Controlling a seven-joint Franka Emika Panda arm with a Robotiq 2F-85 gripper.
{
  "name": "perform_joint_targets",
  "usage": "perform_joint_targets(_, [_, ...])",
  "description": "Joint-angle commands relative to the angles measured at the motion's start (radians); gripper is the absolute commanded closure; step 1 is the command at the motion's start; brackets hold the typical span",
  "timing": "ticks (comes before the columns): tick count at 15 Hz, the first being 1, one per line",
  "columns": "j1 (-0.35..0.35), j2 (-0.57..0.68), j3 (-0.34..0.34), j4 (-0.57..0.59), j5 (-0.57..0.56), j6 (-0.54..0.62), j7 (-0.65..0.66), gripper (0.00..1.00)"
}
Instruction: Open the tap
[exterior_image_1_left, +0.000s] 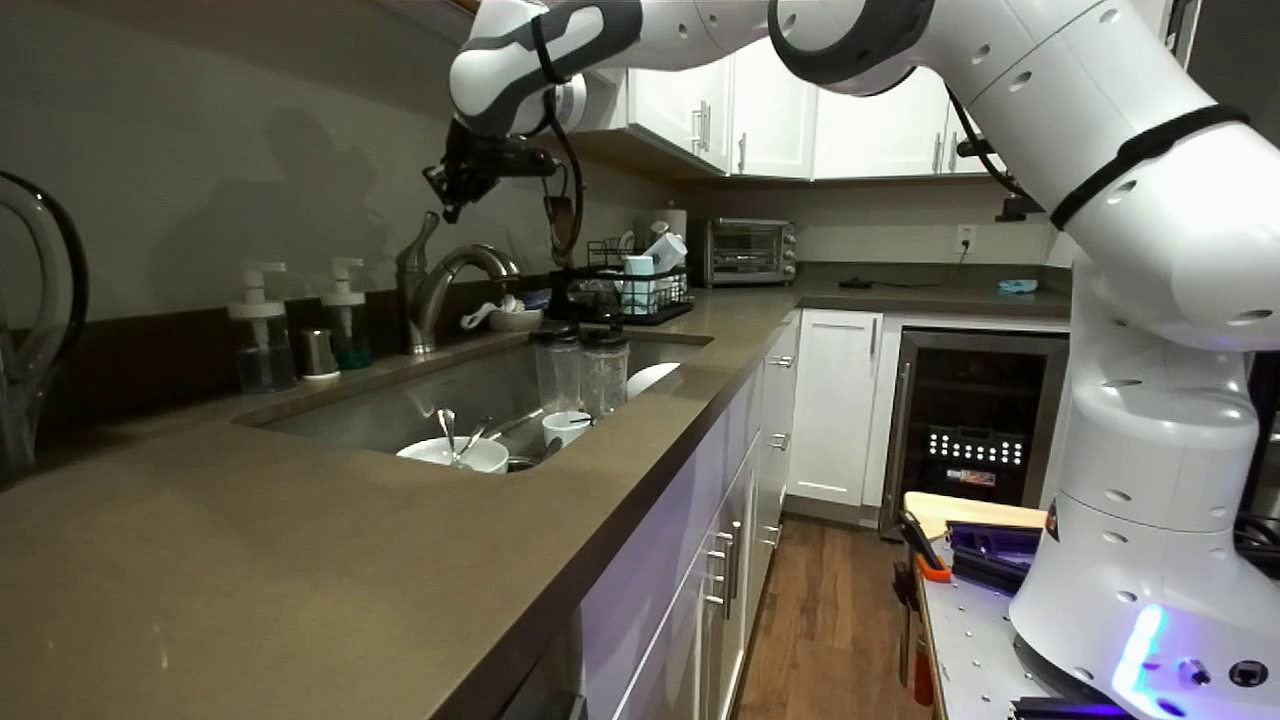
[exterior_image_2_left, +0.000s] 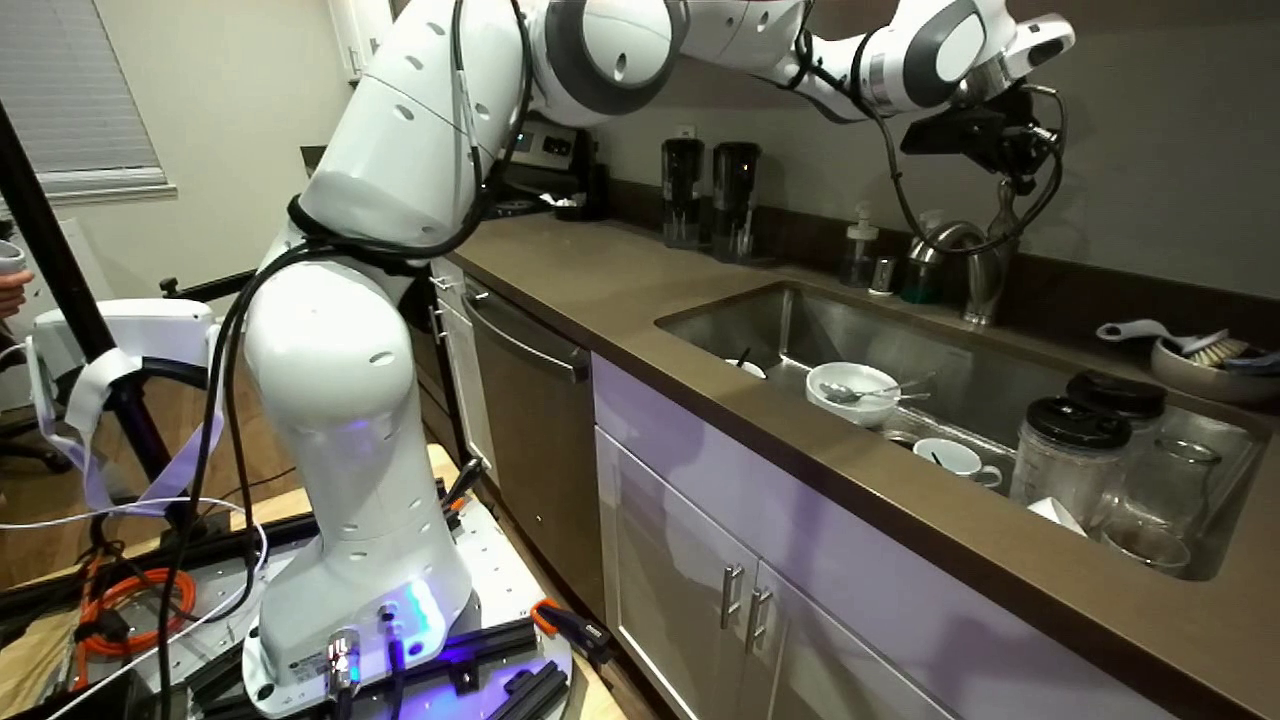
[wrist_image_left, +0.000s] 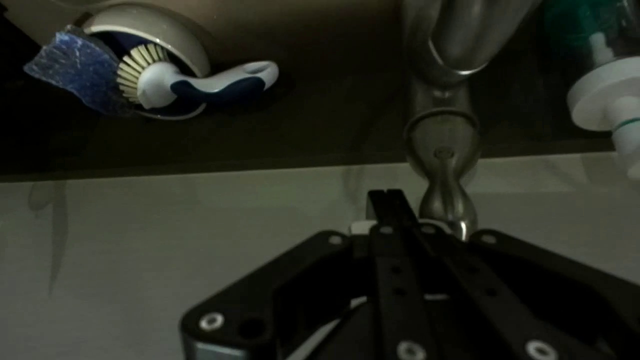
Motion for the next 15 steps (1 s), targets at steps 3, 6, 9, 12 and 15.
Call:
perform_joint_targets(3, [-0.039, 0.024, 0.065, 0.097, -0.003, -0.185, -0.035, 0.98])
perform_joint_targets(6, [-0.041, 0.037, 0.070, 0.114, 0.027, -0.182, -0.048, 0.98])
perform_joint_targets(9, [-0.054, 0.056, 0.089, 0.126, 0.053, -0.173, -0.060, 0.98])
perform_joint_targets(12, [-0.067, 0.076, 0.107, 0.136, 0.073, -0.159, -0.066, 0.98])
perform_joint_targets(15, [-0.074, 0.093, 0.115, 0.142, 0.078, -0.097, -0.058, 0.98])
